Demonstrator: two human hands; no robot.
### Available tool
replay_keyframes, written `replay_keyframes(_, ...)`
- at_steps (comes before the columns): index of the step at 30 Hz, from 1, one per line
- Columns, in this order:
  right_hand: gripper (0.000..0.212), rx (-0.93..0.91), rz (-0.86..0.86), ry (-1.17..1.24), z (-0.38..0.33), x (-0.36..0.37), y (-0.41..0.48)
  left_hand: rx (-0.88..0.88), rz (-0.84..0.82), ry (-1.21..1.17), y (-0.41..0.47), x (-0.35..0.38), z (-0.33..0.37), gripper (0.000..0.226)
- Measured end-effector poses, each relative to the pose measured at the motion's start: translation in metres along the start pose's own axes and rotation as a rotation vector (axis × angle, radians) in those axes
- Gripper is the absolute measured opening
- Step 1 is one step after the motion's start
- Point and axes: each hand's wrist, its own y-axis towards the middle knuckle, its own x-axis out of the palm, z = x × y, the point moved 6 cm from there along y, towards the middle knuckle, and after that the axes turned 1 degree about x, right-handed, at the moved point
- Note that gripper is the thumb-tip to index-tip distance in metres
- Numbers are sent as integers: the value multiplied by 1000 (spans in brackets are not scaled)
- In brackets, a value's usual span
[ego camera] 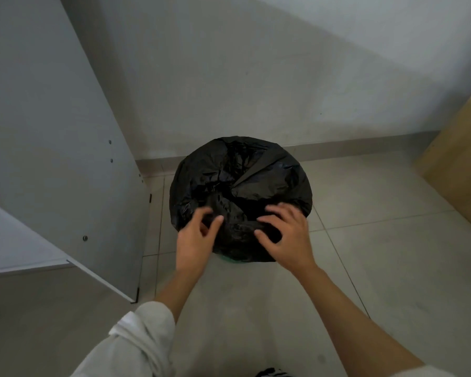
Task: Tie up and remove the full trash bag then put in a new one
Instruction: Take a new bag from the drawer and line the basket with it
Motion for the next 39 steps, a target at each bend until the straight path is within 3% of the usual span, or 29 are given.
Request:
replay_keyframes(3,35,-66,-34,-44,2,11,-5,-136,53,-165,-7,8,-6,34)
replay_keyframes(7,31,-107,-110,35,-16,19,-2,-566,173,-447,-4,27,-21,76)
replay_keyframes(10,26,-107,-221,35,-37,22,-6,-732,45,-405,15,40,-40,72)
replay_keyframes(14,40,142,-573,116,-39,22,11,-598,-55,-190,22,28,-39,45)
replay_keyframes(16,32,163,-661,107,-36,31,26,-483,-98,-157,19,25,-36,38)
replay_keyframes(17,37,153,-710,106,-36,39,32,-423,-117,-159,16,23,-33,36)
replay_keyframes(21,51,198,-833,201,-41,77,36,-213,-179,-131,9,25,-28,35)
replay_keyframes(24,48,293,-936,201,-30,91,25,-132,-172,-60,9,21,-28,39)
replay_keyframes(26,43,317,-900,191,-23,82,23,-96,-151,-24,12,16,-27,40)
replay_keyframes(28,42,341,-982,217,-20,67,16,-77,-117,-13,20,10,-24,40)
replay_keyframes(31,55,290,-1435,81,-23,46,-17,-104,-80,-55,38,9,-25,40)
replay_keyframes(32,56,258,-1514,36,-23,41,-27,-123,-84,-66,42,10,-26,41)
replay_keyframes(39,53,283,-1444,144,-23,48,-45,-367,62,-254,-22,26,-24,56)
